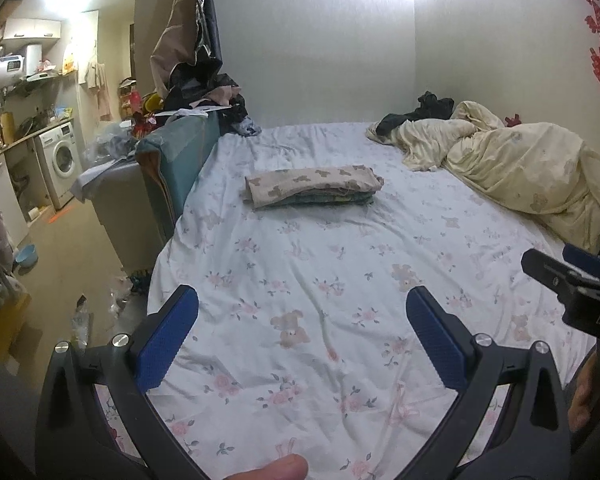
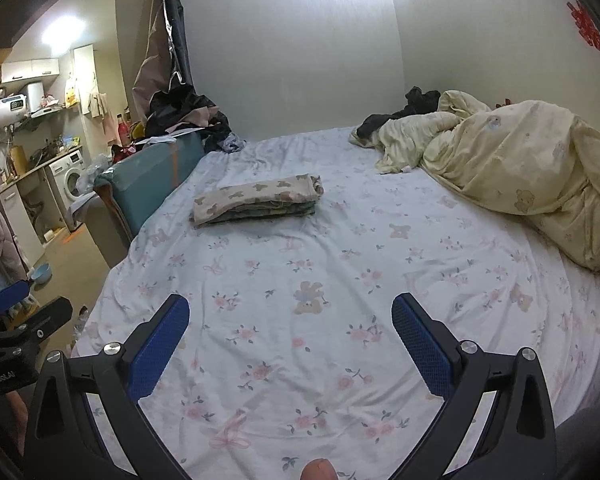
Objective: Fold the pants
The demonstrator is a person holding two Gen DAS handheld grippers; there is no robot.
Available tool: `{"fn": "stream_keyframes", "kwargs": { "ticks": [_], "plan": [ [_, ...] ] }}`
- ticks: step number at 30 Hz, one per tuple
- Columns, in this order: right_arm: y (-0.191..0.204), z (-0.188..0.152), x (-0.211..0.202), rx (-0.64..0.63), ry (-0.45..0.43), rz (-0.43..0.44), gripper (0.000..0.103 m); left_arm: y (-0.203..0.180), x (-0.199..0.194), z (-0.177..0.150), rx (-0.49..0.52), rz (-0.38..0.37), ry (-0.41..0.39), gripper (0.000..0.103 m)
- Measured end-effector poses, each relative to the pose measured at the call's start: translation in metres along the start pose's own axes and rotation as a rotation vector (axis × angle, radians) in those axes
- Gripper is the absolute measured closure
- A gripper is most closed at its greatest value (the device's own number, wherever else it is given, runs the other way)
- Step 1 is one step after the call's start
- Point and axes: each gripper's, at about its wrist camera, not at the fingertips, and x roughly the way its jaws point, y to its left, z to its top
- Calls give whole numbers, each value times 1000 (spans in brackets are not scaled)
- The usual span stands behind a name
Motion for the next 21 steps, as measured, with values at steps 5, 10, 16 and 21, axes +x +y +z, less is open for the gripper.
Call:
{"fn": "stream_keyframes", "kwargs": {
  "ticks": [5, 10, 16, 21],
  "plan": [
    [0, -1, 0, -7, -4, -7, 0, 4, -2, 2, -15, -2, -1, 1],
    [-1, -3, 0, -11, -1, -6, 0, 7, 1, 2, -35, -4, 11, 1],
    [2, -4, 2, -30, -6, 6, 0, 9, 1, 3, -45, -9, 19, 1],
    [4, -4, 4, -37, -3, 16, 0, 9, 1, 2, -40, -9, 15, 1]
  ]
}}
